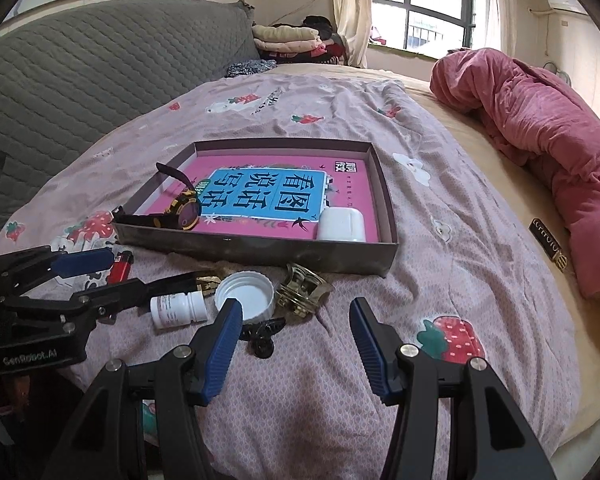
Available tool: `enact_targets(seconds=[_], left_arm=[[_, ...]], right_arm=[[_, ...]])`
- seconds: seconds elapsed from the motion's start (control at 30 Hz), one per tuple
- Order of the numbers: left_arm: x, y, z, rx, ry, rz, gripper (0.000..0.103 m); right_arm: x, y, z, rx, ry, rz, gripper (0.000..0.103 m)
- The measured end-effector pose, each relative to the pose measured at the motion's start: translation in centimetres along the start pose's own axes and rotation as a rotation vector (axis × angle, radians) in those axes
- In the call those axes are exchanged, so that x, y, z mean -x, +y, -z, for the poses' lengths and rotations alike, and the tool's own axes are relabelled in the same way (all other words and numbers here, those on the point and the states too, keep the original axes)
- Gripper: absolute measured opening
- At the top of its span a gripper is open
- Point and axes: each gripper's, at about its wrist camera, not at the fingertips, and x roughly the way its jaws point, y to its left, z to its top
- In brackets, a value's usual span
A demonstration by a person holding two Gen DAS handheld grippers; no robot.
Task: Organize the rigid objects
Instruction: 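Move left tool to the black rectangular case while right tool approaches the black clip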
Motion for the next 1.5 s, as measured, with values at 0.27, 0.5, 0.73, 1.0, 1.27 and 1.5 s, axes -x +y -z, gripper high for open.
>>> enact_targets(seconds=[0.27, 0.5, 0.73, 1.0, 1.27, 1.5], left_arm=[[-0.5, -0.4, 0.3, -0.017, 0.025, 0.002, 0.062], [-1.1, 0.8, 0.1, 0.022, 0.039, -0.027, 0.062], [-2.7, 1.9, -0.5, 0.025, 0.069, -0.058, 0.062], [-4.6, 3.2, -1.1, 0.008, 0.127, -0.028, 0.062], [-5.1, 2.9, -1.0, -0.005, 0.144, -0.012, 0.062], [-5.8, 2.2, -0.9, -0.038, 0.166, -0.008, 0.062]], right_arm=[[-0.4, 0.0, 0.3, -0.002, 0.024, -0.008, 0.055], [-0.9, 0.4, 0.7, 0.011, 0.046, -0.012, 0.055], [-1.3, 0.5, 0.9, 0.012, 0.058, -0.018, 0.055], [-1.8, 0.3, 1.0, 0.002, 0.069, -0.019, 0.055], [-2.2, 0.3, 1.2, -0.001, 0.084, -0.030, 0.055], [-2.5, 0.4, 1.4, -0.001, 0.099, -0.043, 0.055]])
